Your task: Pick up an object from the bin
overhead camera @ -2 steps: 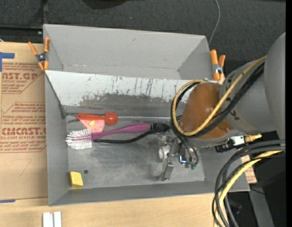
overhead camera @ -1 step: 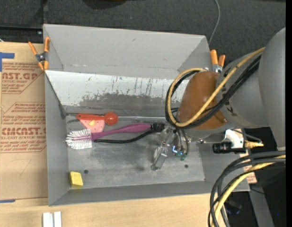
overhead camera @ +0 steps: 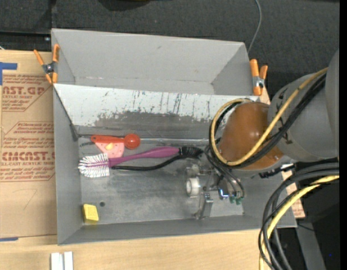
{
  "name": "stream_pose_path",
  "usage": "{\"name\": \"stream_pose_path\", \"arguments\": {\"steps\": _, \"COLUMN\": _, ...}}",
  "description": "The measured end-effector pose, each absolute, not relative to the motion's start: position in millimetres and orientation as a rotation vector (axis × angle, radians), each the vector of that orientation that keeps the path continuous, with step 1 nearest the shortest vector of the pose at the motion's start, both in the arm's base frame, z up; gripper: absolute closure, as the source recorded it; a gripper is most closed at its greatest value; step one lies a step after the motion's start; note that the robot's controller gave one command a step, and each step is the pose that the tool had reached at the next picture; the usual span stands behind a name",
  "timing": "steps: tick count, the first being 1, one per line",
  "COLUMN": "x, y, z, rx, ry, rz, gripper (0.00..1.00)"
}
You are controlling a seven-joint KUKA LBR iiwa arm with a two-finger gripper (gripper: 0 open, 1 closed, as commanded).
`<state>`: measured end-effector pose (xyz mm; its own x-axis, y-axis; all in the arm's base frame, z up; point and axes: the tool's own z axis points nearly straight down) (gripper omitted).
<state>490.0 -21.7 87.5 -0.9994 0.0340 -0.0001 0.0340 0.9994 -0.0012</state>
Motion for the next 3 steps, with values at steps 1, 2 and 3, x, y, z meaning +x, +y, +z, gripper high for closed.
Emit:
{"name": "stream_pose_path", "arguments": {"steps": 1, "x": 522.3, "y": -25.6, "z": 86.9, "rx": 0.254, "ry": 3.127, "rz": -0.005, "gripper": 1.0}}
{"name": "stream_pose_path", "arguments": {"steps": 2, "x": 522.2, "y": -25.7, "z": 86.9, "rx": 0.254, "ry": 3.127, "rz": -0.005, "gripper": 1.0}}
{"name": "stream_pose_path", "arguments": {"steps": 3, "x": 521.1, "y": -31.0, "z": 88.1, "rx": 0.281, "ry": 3.125, "rz": -0.003, "gripper": 1.0}}
